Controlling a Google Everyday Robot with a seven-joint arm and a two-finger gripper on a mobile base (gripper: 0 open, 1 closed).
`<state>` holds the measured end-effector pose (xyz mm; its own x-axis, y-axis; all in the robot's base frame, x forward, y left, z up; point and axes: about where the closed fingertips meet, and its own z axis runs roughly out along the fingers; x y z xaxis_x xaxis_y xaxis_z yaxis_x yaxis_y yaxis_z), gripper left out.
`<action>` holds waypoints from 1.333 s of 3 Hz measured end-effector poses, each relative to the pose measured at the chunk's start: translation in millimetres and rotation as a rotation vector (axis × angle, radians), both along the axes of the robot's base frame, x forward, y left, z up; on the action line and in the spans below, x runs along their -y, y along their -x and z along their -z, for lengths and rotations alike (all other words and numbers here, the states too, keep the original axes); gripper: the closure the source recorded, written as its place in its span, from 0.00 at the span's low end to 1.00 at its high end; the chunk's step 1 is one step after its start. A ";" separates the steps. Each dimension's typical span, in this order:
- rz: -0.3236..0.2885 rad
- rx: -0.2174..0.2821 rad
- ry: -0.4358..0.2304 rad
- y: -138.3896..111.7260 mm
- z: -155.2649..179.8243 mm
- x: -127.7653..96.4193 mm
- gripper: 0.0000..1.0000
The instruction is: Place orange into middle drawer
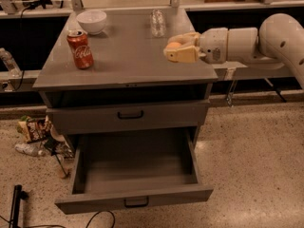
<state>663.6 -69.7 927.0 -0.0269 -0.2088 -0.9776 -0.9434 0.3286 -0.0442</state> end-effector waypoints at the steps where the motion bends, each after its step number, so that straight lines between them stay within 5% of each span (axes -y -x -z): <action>1: -0.004 -0.014 -0.014 30.4 14.3 -17.5 1.00; 2: 0.024 -0.020 -0.064 76.5 13.7 -34.6 1.00; 4: -0.035 -0.160 0.018 154.7 121.7 -82.5 1.00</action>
Offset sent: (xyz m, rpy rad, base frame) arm -0.1693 0.0816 -0.0834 0.0880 0.1602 0.0011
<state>508.9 12.8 805.3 -0.1746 -0.2299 -0.9574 -0.9498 0.2958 0.1022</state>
